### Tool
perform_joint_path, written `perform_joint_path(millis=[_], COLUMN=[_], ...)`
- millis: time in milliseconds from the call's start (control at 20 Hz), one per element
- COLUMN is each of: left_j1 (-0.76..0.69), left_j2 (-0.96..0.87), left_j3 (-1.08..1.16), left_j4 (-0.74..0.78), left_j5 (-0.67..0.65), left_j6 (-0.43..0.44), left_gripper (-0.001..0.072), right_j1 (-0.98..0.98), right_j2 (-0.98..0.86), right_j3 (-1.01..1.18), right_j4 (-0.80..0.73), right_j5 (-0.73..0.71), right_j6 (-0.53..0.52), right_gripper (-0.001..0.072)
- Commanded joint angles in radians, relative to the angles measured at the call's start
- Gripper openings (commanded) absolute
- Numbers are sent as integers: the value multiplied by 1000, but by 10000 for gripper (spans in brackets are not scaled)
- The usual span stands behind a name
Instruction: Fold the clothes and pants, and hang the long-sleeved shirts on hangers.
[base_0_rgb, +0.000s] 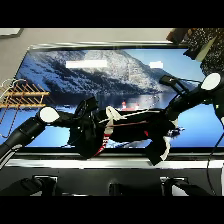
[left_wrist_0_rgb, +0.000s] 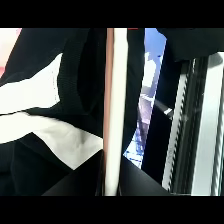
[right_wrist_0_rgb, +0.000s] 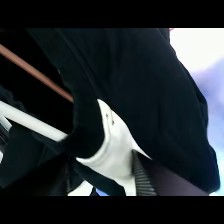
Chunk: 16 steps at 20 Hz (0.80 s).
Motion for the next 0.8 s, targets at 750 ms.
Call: perform_joint_path(millis=[750], left_j1=[0], left_j2=[0], left_j3=[1], left_j4=[0], left_j5=[0], left_j6=[0], left_gripper=[40], right_j1=[2], right_j2=[25], right_j3=[-2], right_j4=[149], right_j5=[-3], right_j6=[-81], right_gripper=[265])
